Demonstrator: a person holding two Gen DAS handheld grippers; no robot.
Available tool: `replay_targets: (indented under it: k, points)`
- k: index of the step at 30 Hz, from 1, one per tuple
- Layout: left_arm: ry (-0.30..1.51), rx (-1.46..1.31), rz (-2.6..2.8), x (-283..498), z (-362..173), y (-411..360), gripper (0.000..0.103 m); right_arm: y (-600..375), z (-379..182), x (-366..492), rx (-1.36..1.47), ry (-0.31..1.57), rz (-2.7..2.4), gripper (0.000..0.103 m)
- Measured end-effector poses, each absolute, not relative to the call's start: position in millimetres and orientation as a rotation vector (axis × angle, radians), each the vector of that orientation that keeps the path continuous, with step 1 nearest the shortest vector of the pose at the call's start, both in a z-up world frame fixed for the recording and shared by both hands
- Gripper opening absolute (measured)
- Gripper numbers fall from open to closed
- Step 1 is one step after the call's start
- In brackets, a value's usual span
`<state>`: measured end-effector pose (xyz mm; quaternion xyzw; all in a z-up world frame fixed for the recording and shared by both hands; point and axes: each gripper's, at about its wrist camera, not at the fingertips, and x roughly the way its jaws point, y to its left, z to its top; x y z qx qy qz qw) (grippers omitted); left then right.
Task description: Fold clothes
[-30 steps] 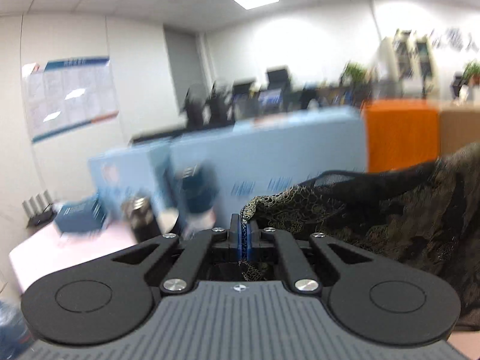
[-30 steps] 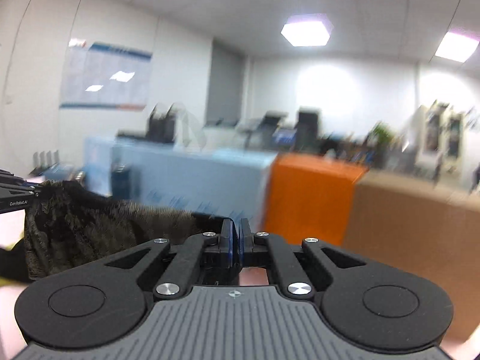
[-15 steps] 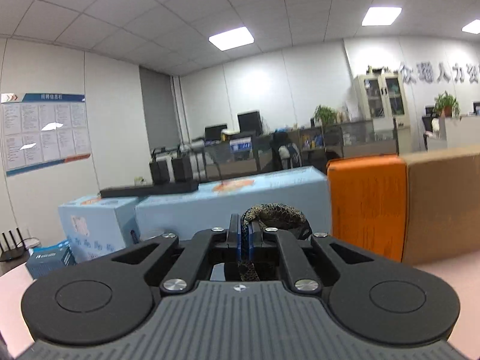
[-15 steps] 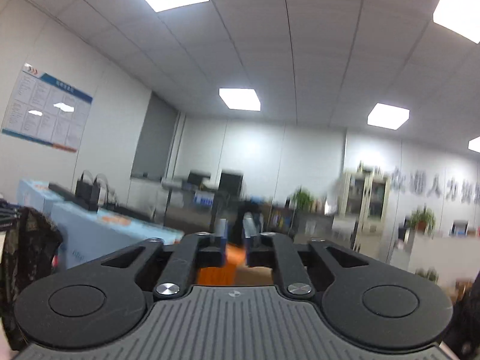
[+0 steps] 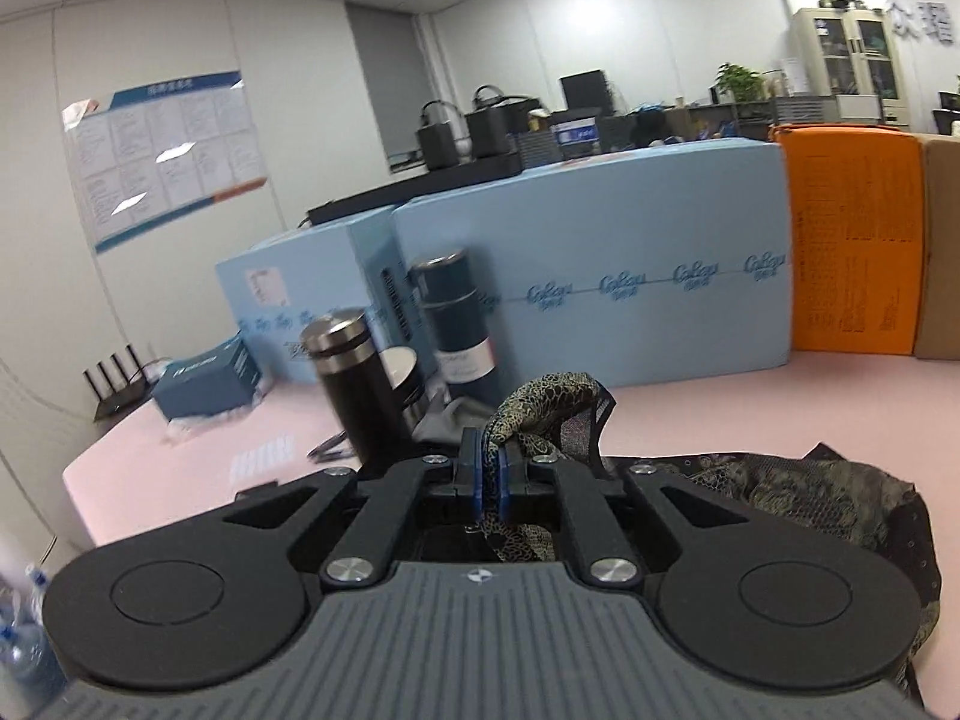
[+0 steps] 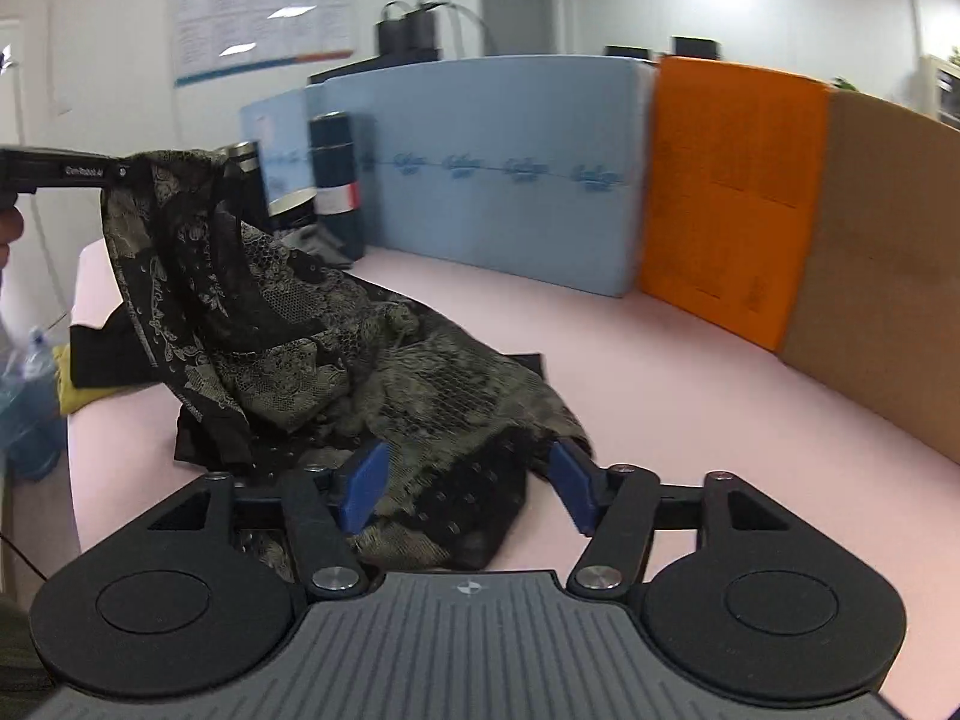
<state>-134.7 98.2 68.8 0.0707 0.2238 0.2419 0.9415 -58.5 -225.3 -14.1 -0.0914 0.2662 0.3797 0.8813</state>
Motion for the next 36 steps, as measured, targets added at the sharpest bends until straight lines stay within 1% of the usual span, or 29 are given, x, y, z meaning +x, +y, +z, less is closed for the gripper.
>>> replay_targets:
  k: [3, 5, 6, 11, 14, 16, 17, 19, 21, 23, 27, 30, 33, 36]
  points:
    - [0.475, 0.117, 0.527, -152, 67, 101, 0.006, -194, -11, -44, -0.22, 0.538, 0.878, 0.063]
    - [0.487, 0.105, 0.553, -159, 64, 105, 0.006, -170, -9, -33, -0.247, 0.542, 0.957, 0.071]
    - [0.489, 0.095, 0.563, -162, 64, 106, 0.006, -157, -10, -29, -0.259, 0.561, 1.004, 0.071]
    - [0.455, 0.058, 0.58, -176, 71, 105, 0.006, -96, -40, -1, -0.185, 0.7, 1.138, 0.071]
    - [0.455, 0.063, 0.589, -178, 73, 107, 0.006, -61, -65, 5, -0.238, 0.721, 1.143, 0.071]
    - [0.481, 0.072, 0.591, -176, 67, 110, 0.009, -43, -78, 11, -0.263, 0.743, 1.146, 0.071]
    - [0.508, 0.071, 0.581, -176, 62, 114, 0.011, -36, -84, 13, -0.272, 0.752, 1.146, 0.071]
    - [0.575, 0.057, 0.544, -176, 49, 122, 0.022, -31, -88, 16, -0.282, 0.757, 1.148, 0.071]
    - [0.641, 0.05, 0.475, -182, 32, 126, 0.052, -31, -91, 16, -0.29, 0.749, 1.151, 0.071]
    - [0.705, 0.081, 0.418, -190, 10, 125, 0.064, -33, -91, 16, -0.302, 0.738, 1.153, 0.071]
    - [0.841, 0.154, 0.402, -196, -35, 119, 0.064, -48, -87, 9, -0.329, 0.728, 1.165, 0.071]
    - [0.887, 0.094, 0.456, -192, -56, 124, 0.064, -49, -88, 2, -0.366, 0.716, 1.184, 0.071]
    - [0.898, 0.06, 0.529, -185, -71, 130, 0.064, -47, -89, -3, -0.409, 0.702, 1.195, 0.071]
    - [0.863, 0.108, 0.593, -178, -74, 129, 0.064, -45, -90, -4, -0.411, 0.697, 1.196, 0.071]
